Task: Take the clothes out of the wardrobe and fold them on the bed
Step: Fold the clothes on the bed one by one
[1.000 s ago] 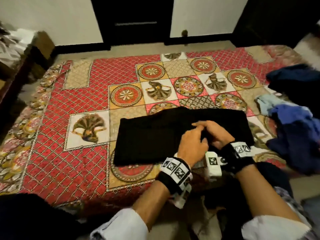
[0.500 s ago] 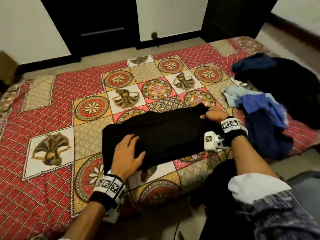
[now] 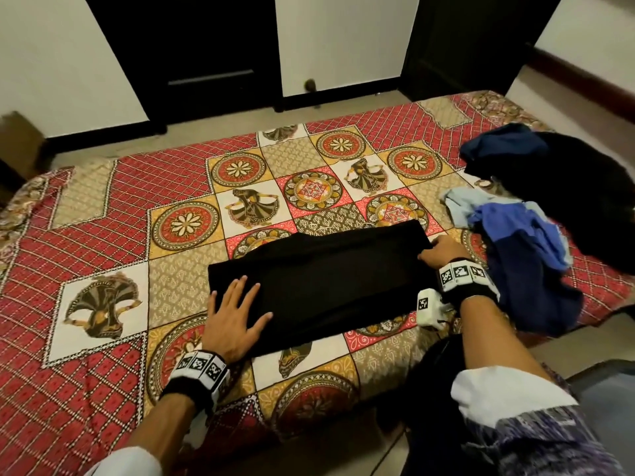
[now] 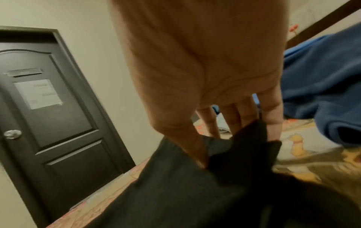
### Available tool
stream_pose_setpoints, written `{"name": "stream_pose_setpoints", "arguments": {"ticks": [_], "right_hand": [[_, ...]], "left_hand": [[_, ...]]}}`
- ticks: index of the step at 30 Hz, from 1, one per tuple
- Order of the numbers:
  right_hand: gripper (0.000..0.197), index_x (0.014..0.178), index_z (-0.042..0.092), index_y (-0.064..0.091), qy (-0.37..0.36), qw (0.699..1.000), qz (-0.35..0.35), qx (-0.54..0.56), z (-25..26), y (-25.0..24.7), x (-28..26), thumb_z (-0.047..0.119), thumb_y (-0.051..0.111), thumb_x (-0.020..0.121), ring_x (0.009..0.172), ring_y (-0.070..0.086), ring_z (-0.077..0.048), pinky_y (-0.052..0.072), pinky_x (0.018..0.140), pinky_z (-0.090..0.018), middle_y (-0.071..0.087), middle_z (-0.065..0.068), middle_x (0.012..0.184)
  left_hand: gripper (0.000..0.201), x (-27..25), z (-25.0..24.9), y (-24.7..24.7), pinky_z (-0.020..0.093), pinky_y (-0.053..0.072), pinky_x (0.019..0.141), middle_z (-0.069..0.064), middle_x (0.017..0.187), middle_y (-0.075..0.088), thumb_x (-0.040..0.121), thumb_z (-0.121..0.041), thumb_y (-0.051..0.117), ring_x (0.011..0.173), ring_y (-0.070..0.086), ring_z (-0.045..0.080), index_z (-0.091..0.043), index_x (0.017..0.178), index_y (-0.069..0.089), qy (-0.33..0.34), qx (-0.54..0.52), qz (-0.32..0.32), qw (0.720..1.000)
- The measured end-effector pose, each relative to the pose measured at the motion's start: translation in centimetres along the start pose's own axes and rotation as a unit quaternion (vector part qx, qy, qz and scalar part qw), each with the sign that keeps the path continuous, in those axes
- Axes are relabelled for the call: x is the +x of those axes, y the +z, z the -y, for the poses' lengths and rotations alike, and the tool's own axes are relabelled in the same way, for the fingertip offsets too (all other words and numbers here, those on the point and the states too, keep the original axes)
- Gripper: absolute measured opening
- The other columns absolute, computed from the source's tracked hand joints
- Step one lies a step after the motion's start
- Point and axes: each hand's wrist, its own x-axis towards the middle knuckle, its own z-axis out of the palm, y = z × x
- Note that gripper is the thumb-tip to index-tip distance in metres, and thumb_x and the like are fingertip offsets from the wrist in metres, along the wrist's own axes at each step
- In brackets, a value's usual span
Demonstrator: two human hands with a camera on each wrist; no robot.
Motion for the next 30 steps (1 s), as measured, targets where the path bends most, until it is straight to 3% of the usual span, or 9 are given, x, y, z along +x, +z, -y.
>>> {"name": "stream_pose_setpoints", "arguments": {"ticks": [4, 7, 11, 14, 17, 20, 24, 28, 30], "right_hand": [[0.060, 0.138, 0.014, 0.057, -0.100, 0.988, -0.121, -0.004, 1.7, -0.6, -1.6, 0.010, 0.069, 0.079, 0.111, 0.064, -0.038, 0.054, 0.094, -0.046, 0.068, -0.019, 0.121], [0.074, 0.153, 0.020, 0.042, -0.157, 0.985, -0.032, -0.057, 3.0, 1.1, -2.5, 0.010, 0.066, 0.083, 0.129, 0.056, -0.038, 0.049, 0.105, -0.048, 0.055, -0.015, 0.143], [0.083, 0.163, 0.009, 0.014, -0.005, 0.979, 0.139, -0.149, 2.3, 3.0, -2.0, 0.023, 0.063, 0.098, 0.141, 0.044, -0.043, 0.042, 0.113, -0.045, 0.037, -0.023, 0.159], [0.083, 0.158, 0.004, 0.019, 0.019, 0.985, 0.124, -0.117, 1.9, 3.2, -1.2, 0.025, 0.067, 0.094, 0.136, 0.049, -0.043, 0.044, 0.111, -0.047, 0.044, -0.024, 0.153], [0.072, 0.145, 0.003, 0.038, 0.022, 0.997, 0.038, -0.069, 1.8, 3.3, -0.3, 0.028, 0.071, 0.087, 0.129, 0.054, -0.043, 0.040, 0.112, -0.053, 0.057, -0.023, 0.138], [0.073, 0.146, 0.003, 0.038, 0.050, 0.998, -0.020, -0.038, 1.7, 2.4, -0.1, 0.034, 0.070, 0.088, 0.130, 0.053, -0.044, 0.032, 0.114, -0.054, 0.059, -0.025, 0.136], [0.048, 0.127, -0.002, 0.059, 0.051, 0.997, 0.059, 0.018, 1.7, 1.7, 0.1, 0.031, 0.068, 0.093, 0.099, 0.062, -0.035, 0.044, 0.078, -0.034, 0.064, -0.022, 0.129], [0.064, 0.117, 0.007, 0.065, 0.068, 0.992, 0.092, 0.052, 0.8, 2.0, 1.9, 0.052, 0.073, 0.072, 0.109, 0.063, -0.040, 0.051, 0.101, -0.048, 0.065, -0.022, 0.129], [0.062, 0.117, 0.009, 0.066, 0.067, 0.992, 0.096, 0.045, -0.3, 2.7, 3.9, 0.053, 0.070, 0.074, 0.109, 0.063, -0.039, 0.050, 0.102, -0.049, 0.065, -0.021, 0.130]], "left_hand": [[0.088, 0.1, 0.2, 0.2, 0.051, 0.000, 0.125, -0.003, 0.170, 0.004, 0.087, -0.079, 0.004, 0.157, -0.002, 0.014, -0.033, 0.161, 0.017, 0.000, -0.011, -0.001, 1.000], [0.089, 0.1, 0.3, 0.1, 0.052, -0.001, 0.125, -0.004, 0.170, 0.003, 0.087, -0.081, 0.006, 0.157, -0.002, 0.013, -0.033, 0.161, 0.017, -0.003, -0.018, 0.002, 1.000], [0.094, -0.1, 1.1, -0.2, 0.055, 0.002, 0.124, -0.007, 0.170, -0.002, 0.083, -0.085, 0.011, 0.156, -0.002, 0.013, -0.033, 0.161, 0.012, -0.047, -0.037, 0.012, 0.998], [0.098, 0.0, 1.3, -0.3, 0.055, 0.006, 0.125, -0.005, 0.170, -0.003, 0.081, -0.086, 0.015, 0.156, 0.000, 0.015, -0.030, 0.162, 0.011, -0.070, -0.064, 0.018, 0.995], [0.098, -0.6, 0.9, -0.8, 0.052, 0.017, 0.124, 0.007, 0.169, 0.003, 0.085, -0.077, 0.046, 0.155, 0.011, 0.029, -0.023, 0.161, 0.015, -0.127, -0.127, -0.016, 0.984], [0.097, -1.7, 0.4, -1.6, 0.052, 0.033, 0.116, 0.018, 0.161, 0.018, 0.084, -0.046, 0.074, 0.146, 0.027, 0.040, -0.007, 0.155, 0.022, -0.247, -0.238, -0.076, 0.936], [0.086, -1.2, 1.2, -2.8, 0.044, 0.045, 0.102, 0.021, 0.141, 0.051, 0.080, -0.035, 0.080, 0.129, 0.050, 0.040, 0.001, 0.147, 0.039, -0.346, -0.324, -0.068, 0.878], [0.056, 0.1, 3.0, -2.6, 0.049, 0.060, 0.088, 0.009, 0.094, 0.078, 0.056, -0.039, 0.087, 0.087, 0.075, 0.031, -0.010, 0.103, 0.075, -0.380, -0.525, -0.027, 0.761], [0.039, 0.3, 3.4, -2.4, 0.053, 0.061, 0.085, 0.010, 0.086, 0.078, 0.064, -0.031, 0.089, 0.080, 0.076, 0.031, -0.010, 0.095, 0.076, -0.372, -0.552, -0.019, 0.746]]}}
